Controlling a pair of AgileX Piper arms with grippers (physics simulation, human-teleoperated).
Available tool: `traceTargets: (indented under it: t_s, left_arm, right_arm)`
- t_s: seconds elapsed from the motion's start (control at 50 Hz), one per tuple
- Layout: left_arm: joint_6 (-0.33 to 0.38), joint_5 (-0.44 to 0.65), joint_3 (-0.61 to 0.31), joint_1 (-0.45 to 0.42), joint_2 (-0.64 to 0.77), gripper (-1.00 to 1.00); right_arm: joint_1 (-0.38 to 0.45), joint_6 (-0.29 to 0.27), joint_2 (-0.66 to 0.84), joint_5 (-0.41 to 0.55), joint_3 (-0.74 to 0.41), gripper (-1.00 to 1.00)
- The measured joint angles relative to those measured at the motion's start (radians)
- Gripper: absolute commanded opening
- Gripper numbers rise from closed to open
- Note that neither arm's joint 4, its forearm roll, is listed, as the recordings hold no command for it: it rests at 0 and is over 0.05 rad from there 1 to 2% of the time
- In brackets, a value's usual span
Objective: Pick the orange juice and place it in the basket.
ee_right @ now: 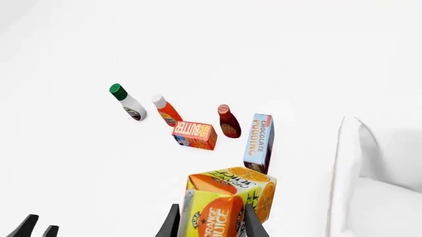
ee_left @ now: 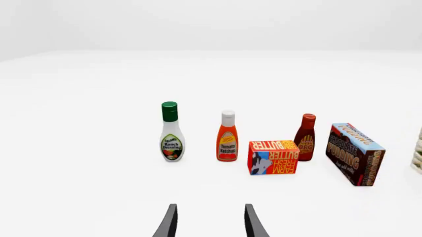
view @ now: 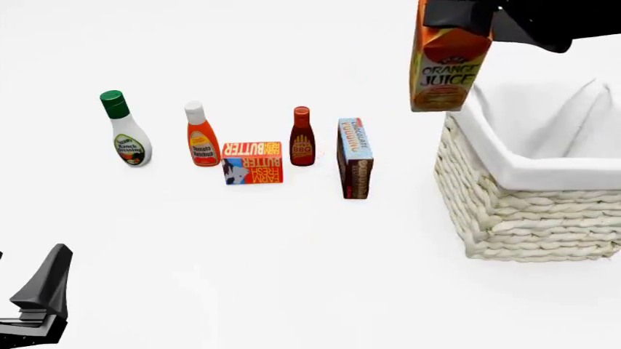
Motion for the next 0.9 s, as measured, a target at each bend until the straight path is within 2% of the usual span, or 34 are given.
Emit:
traceTargets:
  t_s: [0.38, 0.9]
  left_arm:
    - [0.0, 0.0, 0.0, 0.0, 0.0, 1.0]
    - [0.0, 0.0, 0.0, 0.0, 0.0, 1.0]
  right_arm:
    - [-0.15, -0.006, -0.061, 0.013, 0.01, -1.0]
    - [-0.34, 0.007, -0.095, -0.048, 0.096, -1.0]
